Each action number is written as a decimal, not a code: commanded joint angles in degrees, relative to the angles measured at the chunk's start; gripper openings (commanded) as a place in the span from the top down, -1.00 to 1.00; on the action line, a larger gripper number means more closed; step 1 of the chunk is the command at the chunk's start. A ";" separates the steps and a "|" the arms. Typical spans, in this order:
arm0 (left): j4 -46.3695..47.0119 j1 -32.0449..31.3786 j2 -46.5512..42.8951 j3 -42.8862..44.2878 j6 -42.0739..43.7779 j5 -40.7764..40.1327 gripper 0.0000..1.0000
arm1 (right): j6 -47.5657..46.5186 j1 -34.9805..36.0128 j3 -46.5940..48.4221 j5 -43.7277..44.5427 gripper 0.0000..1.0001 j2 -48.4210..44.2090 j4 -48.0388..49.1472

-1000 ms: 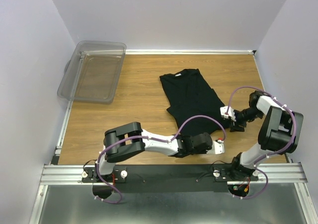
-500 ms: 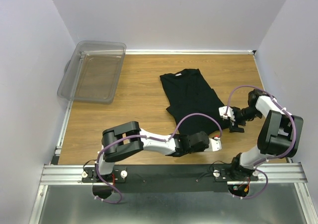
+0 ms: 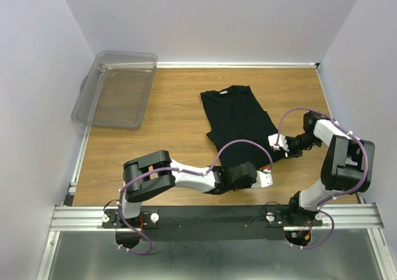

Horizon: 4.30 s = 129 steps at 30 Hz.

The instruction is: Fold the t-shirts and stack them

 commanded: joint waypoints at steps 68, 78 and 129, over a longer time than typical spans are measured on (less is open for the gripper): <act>-9.07 1.01 21.15 31.02 -32.67 -8.88 -0.05 | 36.97 10.23 34.40 -3.97 0.99 11.13 -4.60; -13.55 2.60 24.05 33.57 -31.71 -11.96 0.38 | 36.70 10.23 33.26 -3.80 0.99 10.16 -4.77; -8.56 40.73 -2.41 25.30 1.60 15.29 1.00 | 69.91 15.68 73.85 -13.38 0.99 34.41 4.27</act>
